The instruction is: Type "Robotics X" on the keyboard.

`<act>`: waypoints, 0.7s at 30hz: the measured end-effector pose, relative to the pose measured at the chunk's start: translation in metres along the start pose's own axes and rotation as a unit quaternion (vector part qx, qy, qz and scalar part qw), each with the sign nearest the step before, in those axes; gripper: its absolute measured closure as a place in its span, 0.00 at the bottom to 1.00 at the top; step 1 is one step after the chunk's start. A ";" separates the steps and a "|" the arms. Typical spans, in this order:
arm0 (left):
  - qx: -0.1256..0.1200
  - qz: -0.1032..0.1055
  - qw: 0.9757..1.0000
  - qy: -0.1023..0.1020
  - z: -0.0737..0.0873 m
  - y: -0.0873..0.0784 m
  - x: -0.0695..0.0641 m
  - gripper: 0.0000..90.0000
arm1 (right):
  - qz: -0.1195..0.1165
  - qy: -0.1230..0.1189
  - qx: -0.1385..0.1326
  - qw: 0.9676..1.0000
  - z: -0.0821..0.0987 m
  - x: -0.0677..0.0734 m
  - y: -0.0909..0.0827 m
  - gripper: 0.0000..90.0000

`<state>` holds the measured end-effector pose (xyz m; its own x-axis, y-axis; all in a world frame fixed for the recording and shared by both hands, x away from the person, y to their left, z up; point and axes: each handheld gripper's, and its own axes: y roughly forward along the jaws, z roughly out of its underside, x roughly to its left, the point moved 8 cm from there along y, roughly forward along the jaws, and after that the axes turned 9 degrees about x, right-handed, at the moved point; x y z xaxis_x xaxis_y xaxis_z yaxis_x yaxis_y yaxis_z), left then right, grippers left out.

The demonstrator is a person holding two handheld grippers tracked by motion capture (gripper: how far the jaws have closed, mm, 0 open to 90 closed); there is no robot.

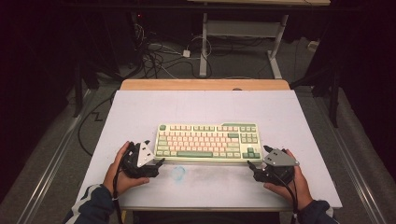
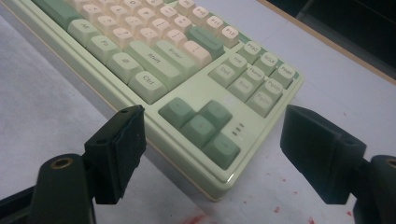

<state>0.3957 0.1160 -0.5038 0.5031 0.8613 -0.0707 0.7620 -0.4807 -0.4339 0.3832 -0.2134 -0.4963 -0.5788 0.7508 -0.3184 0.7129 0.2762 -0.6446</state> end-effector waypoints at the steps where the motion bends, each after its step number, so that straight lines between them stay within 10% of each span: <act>1: 0.002 0.001 1.000 -0.003 0.002 -0.001 0.000 0.20 | -0.003 0.001 0.001 1.000 -0.001 0.000 0.000 0.28; 7: 0.006 -0.007 1.000 -0.007 0.007 -0.006 0.004 0.20 | -0.005 0.017 -0.003 1.000 -0.011 -0.006 -0.001 0.43; 21: 0.028 -0.011 1.000 0.002 0.012 -0.003 0.006 0.20 | -0.090 0.013 0.017 0.996 -0.046 -0.010 0.017 1.00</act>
<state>0.3920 0.1244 -0.5136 0.4876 0.8712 -0.0576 0.7494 -0.4515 -0.4843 0.4195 -0.1885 -0.4717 -0.6849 0.7067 -0.1774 0.5848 0.3880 -0.7124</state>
